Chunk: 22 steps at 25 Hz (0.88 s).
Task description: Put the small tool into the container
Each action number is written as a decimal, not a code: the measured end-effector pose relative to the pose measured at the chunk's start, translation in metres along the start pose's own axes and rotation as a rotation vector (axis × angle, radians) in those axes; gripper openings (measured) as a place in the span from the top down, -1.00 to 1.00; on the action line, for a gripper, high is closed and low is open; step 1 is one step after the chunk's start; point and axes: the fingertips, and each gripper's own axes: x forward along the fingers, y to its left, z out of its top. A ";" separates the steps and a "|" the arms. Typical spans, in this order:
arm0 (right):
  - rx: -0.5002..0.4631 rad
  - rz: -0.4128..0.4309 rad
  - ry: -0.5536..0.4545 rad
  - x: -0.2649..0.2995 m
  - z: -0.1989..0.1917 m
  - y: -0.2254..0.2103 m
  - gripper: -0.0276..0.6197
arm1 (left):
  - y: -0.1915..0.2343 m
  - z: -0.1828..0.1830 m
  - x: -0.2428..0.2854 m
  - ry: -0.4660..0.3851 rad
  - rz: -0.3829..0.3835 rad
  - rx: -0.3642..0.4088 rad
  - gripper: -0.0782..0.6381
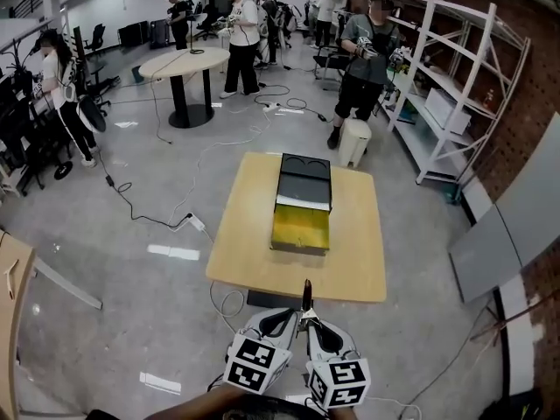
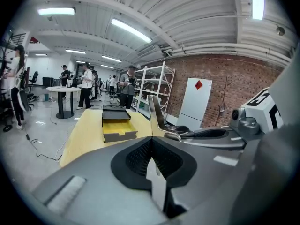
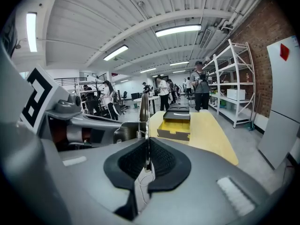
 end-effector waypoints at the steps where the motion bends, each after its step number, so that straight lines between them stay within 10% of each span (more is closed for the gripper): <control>1: 0.000 -0.004 0.004 0.019 0.005 0.013 0.89 | 0.024 0.003 -0.003 -0.005 -0.003 -0.001 0.73; 10: -0.031 -0.022 0.020 0.159 0.035 0.115 0.89 | 0.201 0.008 -0.034 -0.030 -0.007 -0.020 0.74; 22: -0.035 -0.019 0.020 0.274 0.055 0.108 0.89 | 0.301 0.021 0.016 -0.051 0.014 -0.019 0.74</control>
